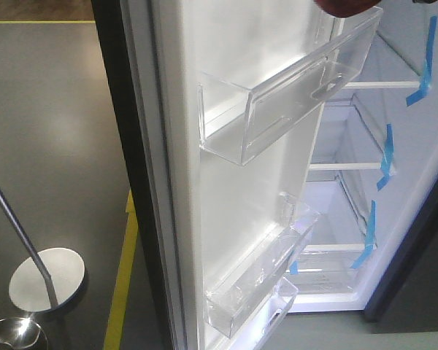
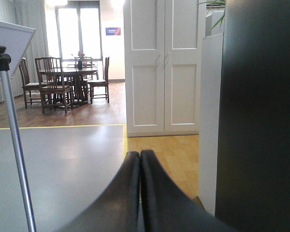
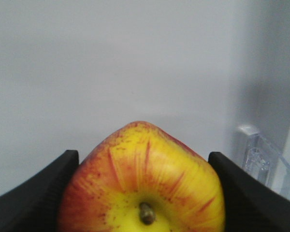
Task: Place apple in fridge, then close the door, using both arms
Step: 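Raise the right gripper with the apple over the upper door bin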
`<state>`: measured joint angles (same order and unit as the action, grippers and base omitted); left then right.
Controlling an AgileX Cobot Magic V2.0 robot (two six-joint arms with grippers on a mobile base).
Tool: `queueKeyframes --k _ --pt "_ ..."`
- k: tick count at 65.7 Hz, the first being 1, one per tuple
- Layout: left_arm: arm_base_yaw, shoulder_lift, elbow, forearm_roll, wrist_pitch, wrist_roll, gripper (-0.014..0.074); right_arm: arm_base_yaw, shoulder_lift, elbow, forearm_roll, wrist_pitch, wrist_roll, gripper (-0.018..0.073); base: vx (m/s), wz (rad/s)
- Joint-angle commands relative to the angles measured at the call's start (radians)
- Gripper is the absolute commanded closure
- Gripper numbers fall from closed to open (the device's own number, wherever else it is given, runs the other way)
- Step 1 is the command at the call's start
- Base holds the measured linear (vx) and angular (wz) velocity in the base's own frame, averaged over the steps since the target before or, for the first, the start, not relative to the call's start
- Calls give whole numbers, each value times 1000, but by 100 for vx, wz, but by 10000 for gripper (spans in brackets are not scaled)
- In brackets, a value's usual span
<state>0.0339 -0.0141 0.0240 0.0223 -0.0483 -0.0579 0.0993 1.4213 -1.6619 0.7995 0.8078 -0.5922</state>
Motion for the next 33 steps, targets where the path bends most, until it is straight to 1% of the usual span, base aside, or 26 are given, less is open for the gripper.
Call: queueKeyframes --k 1,9,22,29,33 --pt "-8 -1 26 -9 -76 -2 603 4 26 -84 40 -5 -3 458 0 0" --pt "-8 -1 26 -9 -76 -2 603 4 83 -139 36 36 -3 455 0 0" --pt "-8 -1 26 -9 -76 -2 603 4 151 -184 -15 78 2 446 0 0" --pt "-8 -1 26 -9 -76 -2 603 4 163 -184 -31 89 2 427 0 0" --pt "-8 -1 26 -9 -76 -2 603 4 167 -184 -37 96 2 402 0 0"
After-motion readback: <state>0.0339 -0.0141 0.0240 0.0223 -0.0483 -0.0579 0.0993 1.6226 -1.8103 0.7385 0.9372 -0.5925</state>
